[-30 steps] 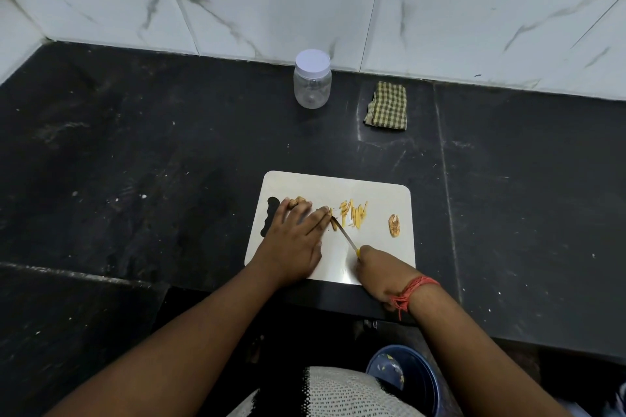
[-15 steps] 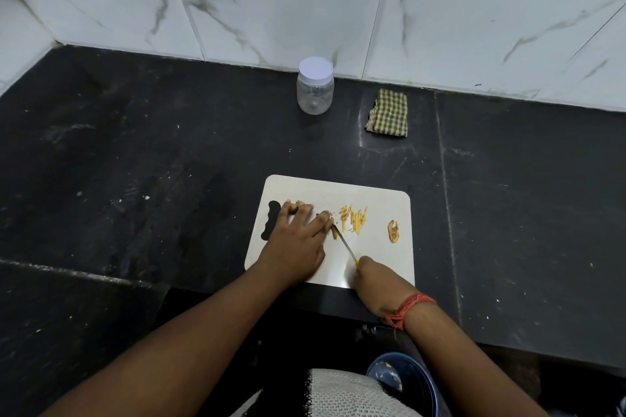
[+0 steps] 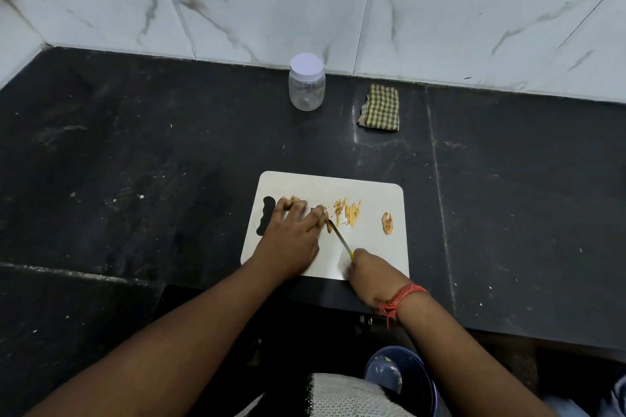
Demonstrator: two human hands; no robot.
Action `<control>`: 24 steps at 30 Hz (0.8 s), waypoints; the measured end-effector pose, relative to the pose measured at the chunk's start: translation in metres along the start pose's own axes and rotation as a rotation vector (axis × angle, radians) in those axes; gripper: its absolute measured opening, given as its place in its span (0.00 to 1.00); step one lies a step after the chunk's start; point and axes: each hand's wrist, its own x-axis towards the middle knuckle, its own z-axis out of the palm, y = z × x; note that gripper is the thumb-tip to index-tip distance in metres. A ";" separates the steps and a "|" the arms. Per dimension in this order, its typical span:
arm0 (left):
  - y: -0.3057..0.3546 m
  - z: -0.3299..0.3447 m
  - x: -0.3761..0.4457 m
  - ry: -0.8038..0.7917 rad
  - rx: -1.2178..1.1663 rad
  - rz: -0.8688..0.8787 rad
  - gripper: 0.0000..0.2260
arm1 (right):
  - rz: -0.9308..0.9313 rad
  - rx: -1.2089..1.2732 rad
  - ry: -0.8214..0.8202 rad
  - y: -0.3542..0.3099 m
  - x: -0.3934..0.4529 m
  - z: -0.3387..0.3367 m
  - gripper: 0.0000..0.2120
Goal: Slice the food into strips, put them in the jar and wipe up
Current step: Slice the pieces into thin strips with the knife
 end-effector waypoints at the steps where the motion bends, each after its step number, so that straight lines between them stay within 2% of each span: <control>1: 0.000 0.000 0.000 -0.001 0.004 -0.001 0.23 | 0.002 -0.013 0.001 0.001 -0.001 0.000 0.05; 9: 0.002 0.002 -0.001 0.026 0.003 -0.013 0.21 | 0.011 -0.055 0.029 0.003 -0.003 0.012 0.02; 19: 0.002 0.002 -0.001 -0.022 0.008 -0.021 0.22 | -0.075 -0.035 0.087 0.021 -0.011 0.030 0.04; 22: 0.002 0.002 -0.002 -0.025 0.006 -0.028 0.23 | -0.028 0.123 0.035 0.023 -0.011 0.028 0.04; 24: 0.003 0.002 -0.003 -0.016 0.009 -0.032 0.24 | 0.063 0.519 -0.097 0.024 -0.016 0.026 0.06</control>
